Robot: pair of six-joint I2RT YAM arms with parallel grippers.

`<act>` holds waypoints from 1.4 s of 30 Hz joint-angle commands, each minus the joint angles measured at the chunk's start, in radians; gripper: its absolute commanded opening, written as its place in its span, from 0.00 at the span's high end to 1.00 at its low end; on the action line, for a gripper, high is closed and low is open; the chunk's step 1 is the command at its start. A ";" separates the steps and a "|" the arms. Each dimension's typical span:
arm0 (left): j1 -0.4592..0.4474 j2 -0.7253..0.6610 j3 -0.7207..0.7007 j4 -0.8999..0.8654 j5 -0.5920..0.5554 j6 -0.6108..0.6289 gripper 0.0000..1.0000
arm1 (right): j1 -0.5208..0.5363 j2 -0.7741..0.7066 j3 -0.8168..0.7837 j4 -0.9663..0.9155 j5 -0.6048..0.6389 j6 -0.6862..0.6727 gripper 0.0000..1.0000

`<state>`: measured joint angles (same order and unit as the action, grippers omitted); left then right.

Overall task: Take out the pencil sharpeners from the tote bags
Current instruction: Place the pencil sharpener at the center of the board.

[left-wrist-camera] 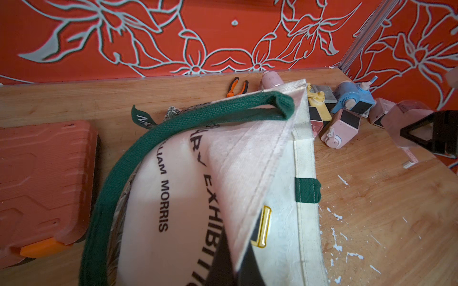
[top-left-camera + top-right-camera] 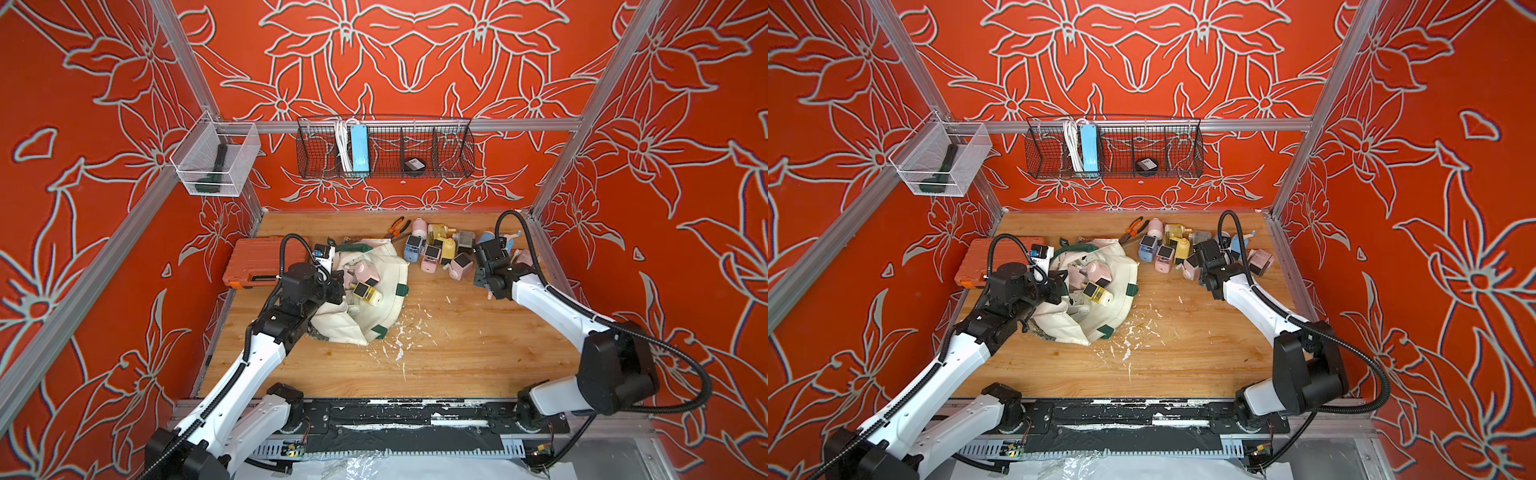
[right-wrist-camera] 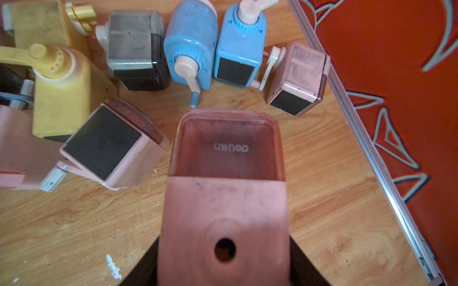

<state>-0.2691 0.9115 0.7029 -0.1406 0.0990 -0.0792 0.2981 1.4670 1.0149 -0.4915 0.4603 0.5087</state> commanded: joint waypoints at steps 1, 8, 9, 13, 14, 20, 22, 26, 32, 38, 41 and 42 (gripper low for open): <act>-0.007 -0.010 -0.015 -0.031 0.005 -0.007 1.00 | -0.025 0.044 0.062 0.007 -0.036 0.013 0.57; -0.007 -0.013 -0.014 -0.031 0.002 -0.005 1.00 | -0.055 0.153 0.106 0.011 -0.080 0.014 0.57; -0.007 -0.014 -0.015 -0.031 0.004 -0.005 1.00 | -0.056 0.165 0.112 0.011 -0.083 0.013 0.57; -0.007 -0.014 -0.014 -0.029 0.007 -0.007 1.00 | -0.062 0.232 0.156 -0.002 -0.097 0.012 0.57; -0.007 -0.011 -0.015 -0.030 0.006 -0.007 1.00 | -0.063 0.247 0.166 -0.004 -0.099 0.014 0.57; -0.007 -0.011 -0.015 -0.031 0.001 -0.005 1.00 | -0.067 0.309 0.196 -0.001 -0.112 0.011 0.55; -0.007 -0.010 -0.014 -0.031 0.001 -0.005 1.00 | -0.072 0.327 0.208 -0.005 -0.116 0.011 0.54; -0.007 -0.008 -0.015 -0.031 0.001 -0.004 1.00 | -0.076 0.343 0.215 0.000 -0.124 0.011 0.50; -0.007 -0.005 -0.015 -0.031 0.000 -0.005 1.00 | -0.079 0.358 0.229 -0.010 -0.137 0.010 0.37; -0.007 -0.002 -0.014 -0.030 0.002 -0.005 1.00 | -0.079 0.328 0.229 -0.017 -0.135 0.010 0.27; -0.009 0.000 -0.015 -0.030 0.001 -0.005 1.00 | -0.079 0.291 0.226 -0.024 -0.141 0.010 0.23; -0.008 0.000 -0.015 -0.030 0.002 -0.005 1.00 | -0.080 0.274 0.225 -0.029 -0.143 0.009 0.22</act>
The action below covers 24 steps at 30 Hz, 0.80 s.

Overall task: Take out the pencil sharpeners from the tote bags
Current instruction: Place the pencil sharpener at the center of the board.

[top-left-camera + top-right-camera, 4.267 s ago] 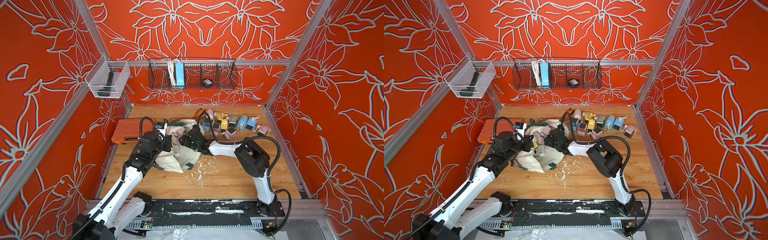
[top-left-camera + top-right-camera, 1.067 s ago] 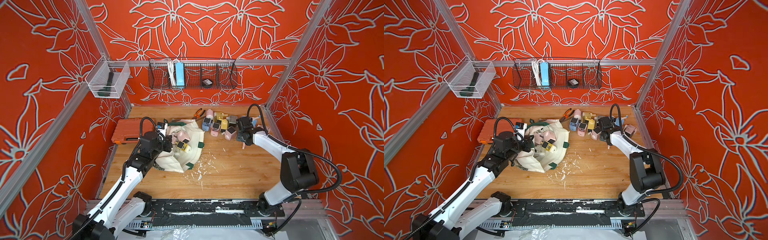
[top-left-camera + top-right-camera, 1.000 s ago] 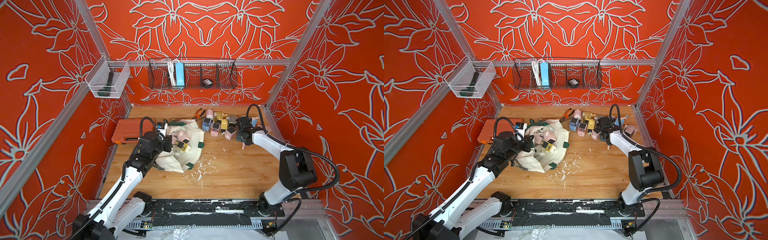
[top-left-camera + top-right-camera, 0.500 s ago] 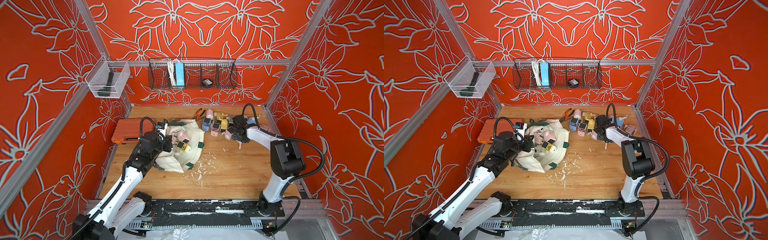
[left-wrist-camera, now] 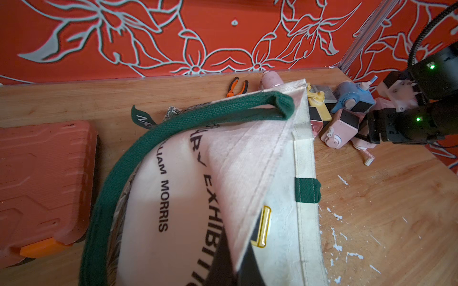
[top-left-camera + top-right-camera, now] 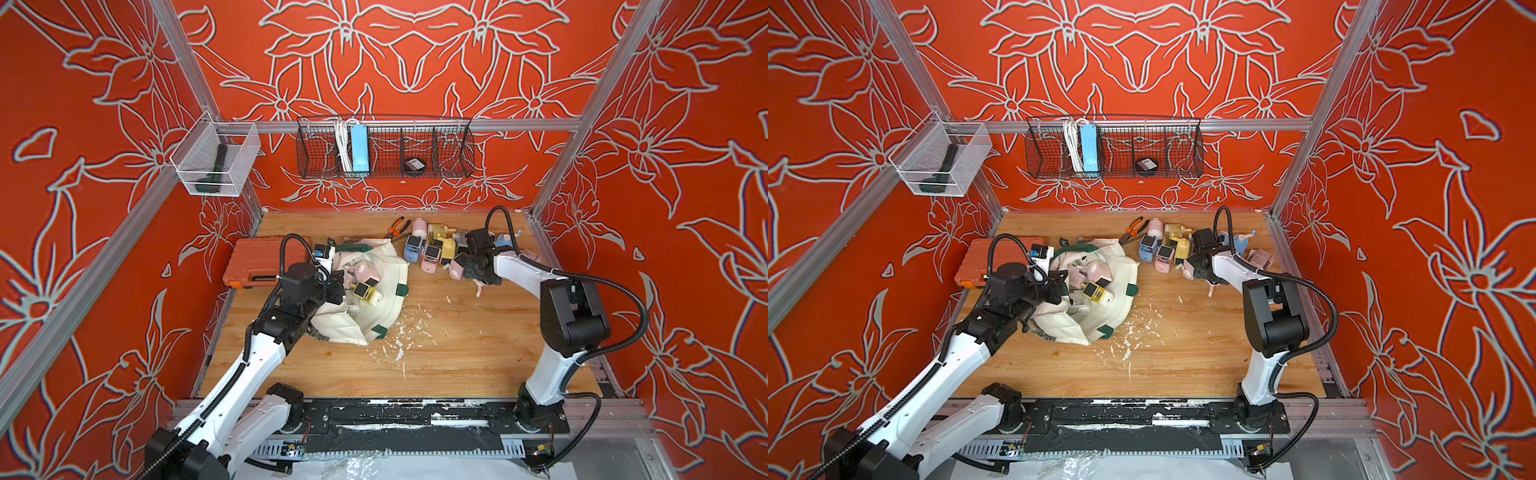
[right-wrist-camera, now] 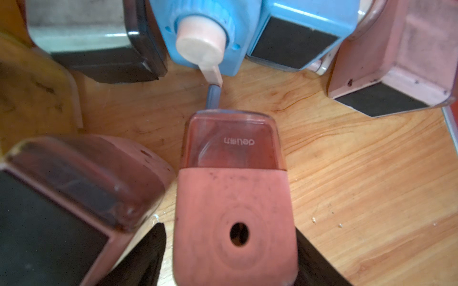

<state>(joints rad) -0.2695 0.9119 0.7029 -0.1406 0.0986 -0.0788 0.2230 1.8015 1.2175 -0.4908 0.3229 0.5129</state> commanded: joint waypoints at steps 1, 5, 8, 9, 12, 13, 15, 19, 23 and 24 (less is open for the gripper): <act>-0.007 -0.001 -0.015 -0.030 0.003 -0.005 1.00 | -0.004 -0.084 0.019 -0.029 -0.009 0.004 0.22; -0.008 -0.001 -0.015 -0.030 0.004 -0.006 1.00 | -0.004 -0.202 -0.025 0.017 -0.038 -0.009 0.19; -0.008 -0.001 -0.014 -0.030 0.003 -0.004 1.00 | 0.002 -0.303 -0.071 0.072 -0.076 -0.023 0.19; -0.008 -0.001 -0.015 -0.031 0.003 -0.004 1.00 | 0.004 -0.335 -0.088 0.093 -0.102 -0.030 0.20; -0.008 -0.002 -0.014 -0.031 0.001 -0.004 1.00 | 0.029 -0.447 -0.153 0.208 -0.255 -0.058 0.26; -0.008 -0.002 -0.014 -0.031 0.001 -0.004 1.00 | 0.048 -0.485 -0.177 0.247 -0.308 -0.057 0.28; -0.008 -0.002 -0.014 -0.031 0.000 -0.004 1.00 | 0.096 -0.533 -0.212 0.320 -0.412 -0.069 0.32; -0.008 -0.005 -0.015 -0.031 0.002 -0.003 1.00 | 0.268 -0.569 -0.212 0.360 -0.486 -0.105 0.35; -0.007 -0.008 -0.015 -0.031 0.000 -0.003 1.00 | 0.410 -0.563 -0.245 0.456 -0.554 -0.058 0.36; -0.007 -0.008 -0.017 -0.031 0.001 -0.001 1.00 | 0.437 -0.553 -0.254 0.482 -0.564 -0.039 0.36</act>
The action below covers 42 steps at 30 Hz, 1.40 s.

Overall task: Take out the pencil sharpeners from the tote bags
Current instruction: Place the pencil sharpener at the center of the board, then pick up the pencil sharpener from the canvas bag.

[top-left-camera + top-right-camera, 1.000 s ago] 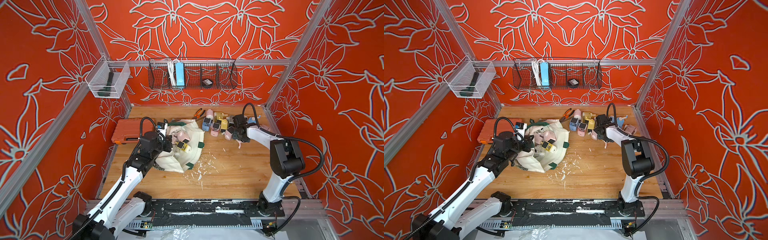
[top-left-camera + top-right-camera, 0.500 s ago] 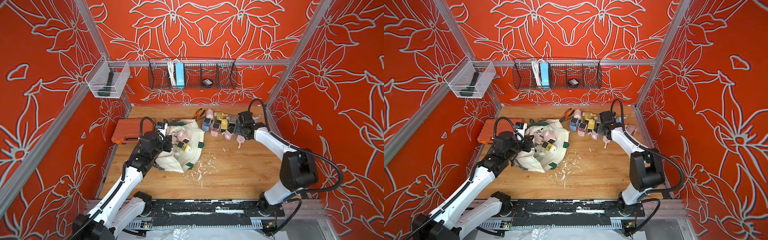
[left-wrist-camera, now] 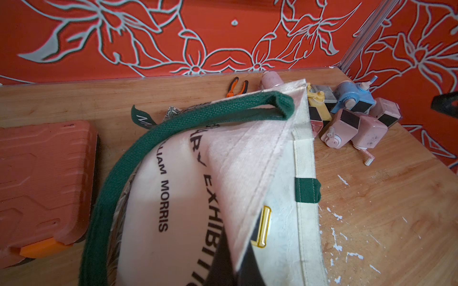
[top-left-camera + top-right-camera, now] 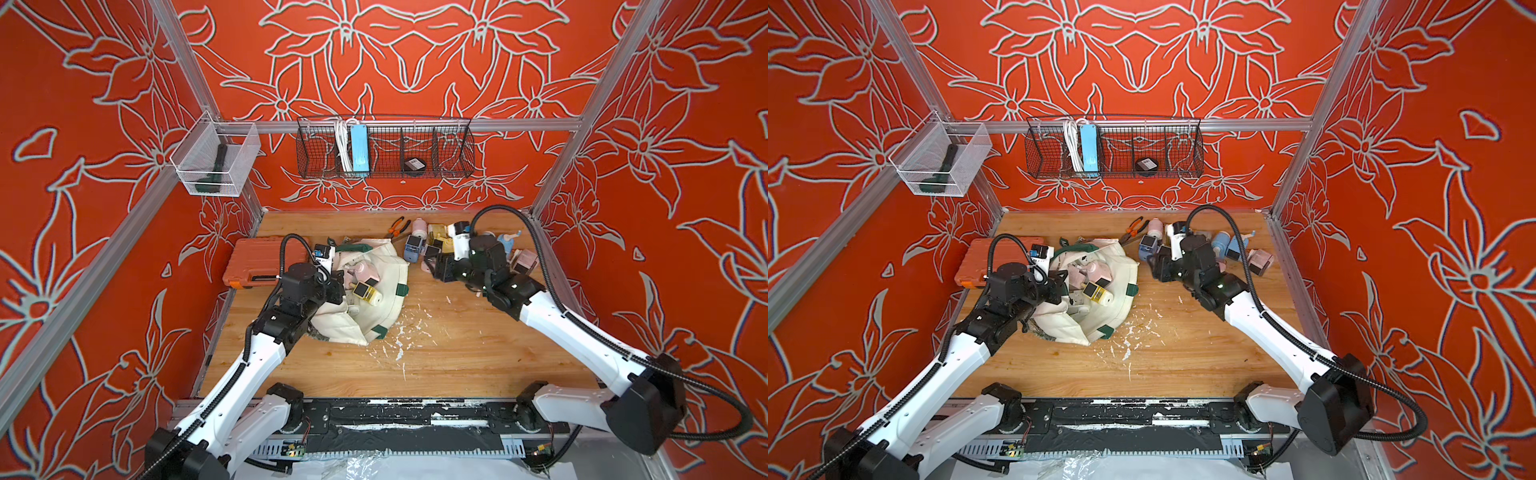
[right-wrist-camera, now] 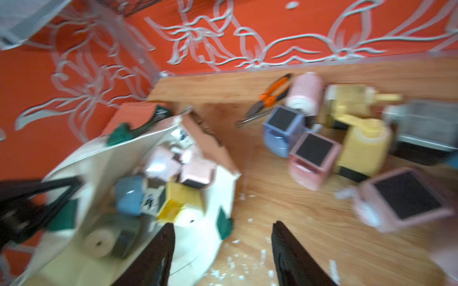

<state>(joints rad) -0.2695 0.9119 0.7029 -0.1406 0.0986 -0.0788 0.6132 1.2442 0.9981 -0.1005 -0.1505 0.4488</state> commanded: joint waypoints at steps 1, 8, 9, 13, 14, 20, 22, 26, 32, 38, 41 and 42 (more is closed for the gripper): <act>-0.008 -0.008 -0.017 -0.032 0.001 -0.002 1.00 | 0.072 0.024 -0.034 0.100 -0.098 0.038 0.35; -0.008 -0.008 -0.017 -0.031 0.001 -0.002 1.00 | 0.183 0.156 -0.015 0.139 -0.181 -0.121 0.28; -0.008 -0.008 -0.017 -0.031 0.001 -0.003 1.00 | 0.190 0.177 -0.010 0.142 -0.190 -0.159 0.25; -0.008 -0.009 -0.016 -0.031 0.001 -0.003 1.00 | 0.199 0.279 0.054 0.066 -0.225 -0.336 0.18; -0.008 -0.010 -0.017 -0.031 0.001 -0.002 1.00 | 0.201 0.300 0.071 0.045 -0.219 -0.363 0.16; -0.008 -0.010 -0.017 -0.031 -0.002 -0.003 1.00 | 0.207 0.411 0.103 0.104 -0.203 -0.475 0.07; -0.008 -0.010 -0.018 -0.030 -0.002 -0.001 1.00 | 0.212 0.460 0.140 0.090 -0.189 -0.499 0.06; -0.008 -0.010 -0.019 -0.031 -0.004 -0.001 1.00 | 0.221 0.557 0.235 0.035 -0.167 -0.530 0.05; -0.008 -0.008 -0.018 -0.030 -0.002 -0.002 1.00 | 0.236 0.665 0.325 0.017 -0.097 -0.552 0.05; -0.009 -0.004 -0.018 -0.030 0.000 -0.003 1.00 | 0.250 0.753 0.413 -0.033 0.017 -0.562 0.14; -0.009 -0.004 -0.017 -0.030 -0.002 -0.003 1.00 | 0.257 0.769 0.424 -0.032 0.038 -0.576 0.19; -0.008 -0.004 -0.018 -0.030 -0.002 -0.001 1.00 | 0.260 0.768 0.424 -0.025 0.044 -0.576 0.20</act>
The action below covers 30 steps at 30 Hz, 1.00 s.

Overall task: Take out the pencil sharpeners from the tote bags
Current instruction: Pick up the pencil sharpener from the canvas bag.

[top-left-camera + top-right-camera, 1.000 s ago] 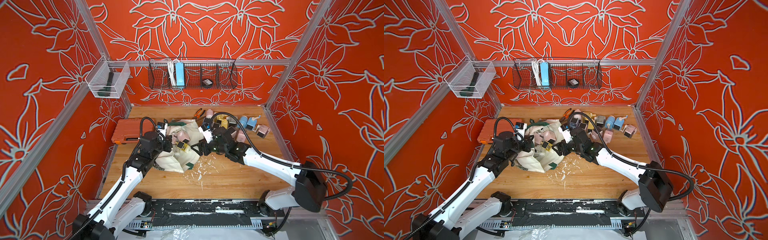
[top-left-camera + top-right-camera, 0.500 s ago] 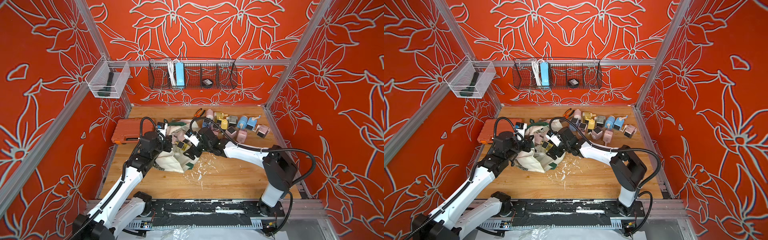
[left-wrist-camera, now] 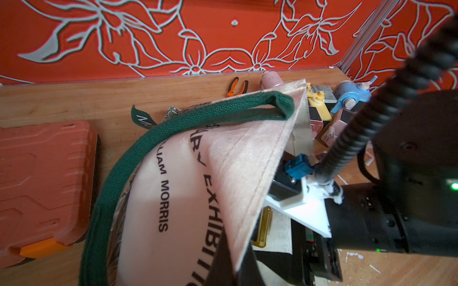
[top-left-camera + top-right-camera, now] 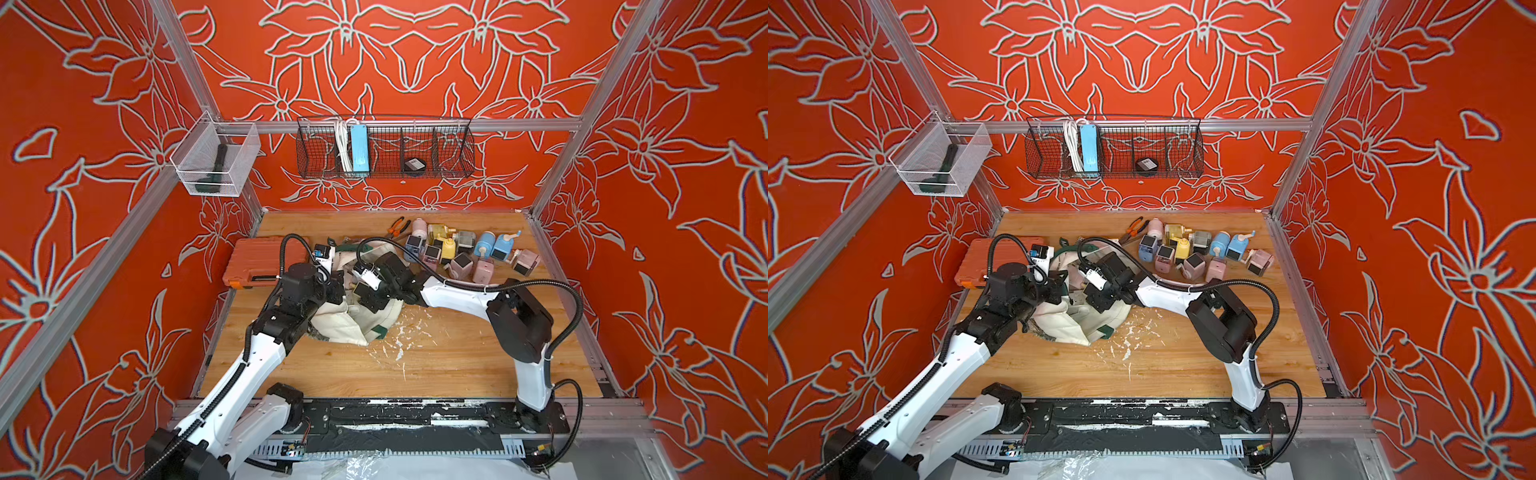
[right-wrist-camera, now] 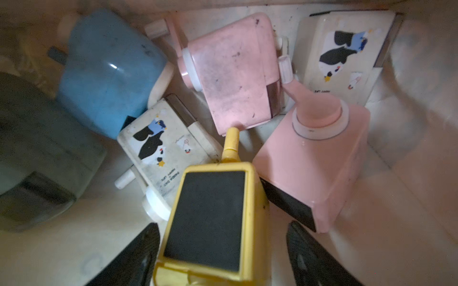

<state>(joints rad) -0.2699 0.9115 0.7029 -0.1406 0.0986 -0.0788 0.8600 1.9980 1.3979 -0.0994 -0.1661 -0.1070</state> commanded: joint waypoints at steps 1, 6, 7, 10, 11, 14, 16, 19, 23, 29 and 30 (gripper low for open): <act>-0.008 -0.003 -0.017 -0.030 -0.002 -0.001 1.00 | 0.014 0.015 0.024 -0.022 0.059 -0.021 0.22; -0.008 -0.002 -0.016 -0.030 -0.002 -0.001 1.00 | 0.016 0.018 0.044 -0.036 0.068 -0.006 0.37; -0.008 -0.002 -0.017 -0.030 -0.002 -0.001 1.00 | 0.016 0.015 0.046 -0.037 0.063 -0.003 0.38; -0.008 -0.003 -0.017 -0.030 -0.003 -0.001 1.00 | 0.017 0.003 0.040 -0.039 0.044 0.009 0.45; -0.008 -0.003 -0.017 -0.030 -0.002 -0.001 1.00 | 0.018 -0.006 0.036 -0.039 0.038 0.014 0.48; -0.008 -0.005 -0.017 -0.030 -0.002 -0.001 1.00 | 0.017 -0.054 -0.005 -0.003 0.015 0.039 0.54; -0.008 -0.006 -0.017 -0.030 -0.002 -0.001 1.00 | 0.018 -0.089 -0.040 0.027 -0.003 0.056 0.56; -0.008 -0.007 -0.017 -0.030 -0.002 -0.002 1.00 | 0.017 -0.142 -0.072 0.042 -0.027 0.083 0.58; -0.008 -0.010 -0.016 -0.030 -0.002 -0.003 1.00 | 0.018 -0.232 -0.133 0.070 -0.044 0.119 0.61; -0.007 -0.013 -0.017 -0.030 0.002 -0.003 1.00 | 0.014 -0.414 -0.259 0.099 0.006 0.161 0.62; -0.009 -0.013 -0.017 -0.031 0.001 -0.003 1.00 | 0.011 -0.450 -0.284 0.097 0.023 0.160 0.63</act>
<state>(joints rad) -0.2699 0.9115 0.7029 -0.1406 0.0986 -0.0788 0.8707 1.6356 1.1564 -0.0505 -0.1772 0.0200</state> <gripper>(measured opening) 0.047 0.515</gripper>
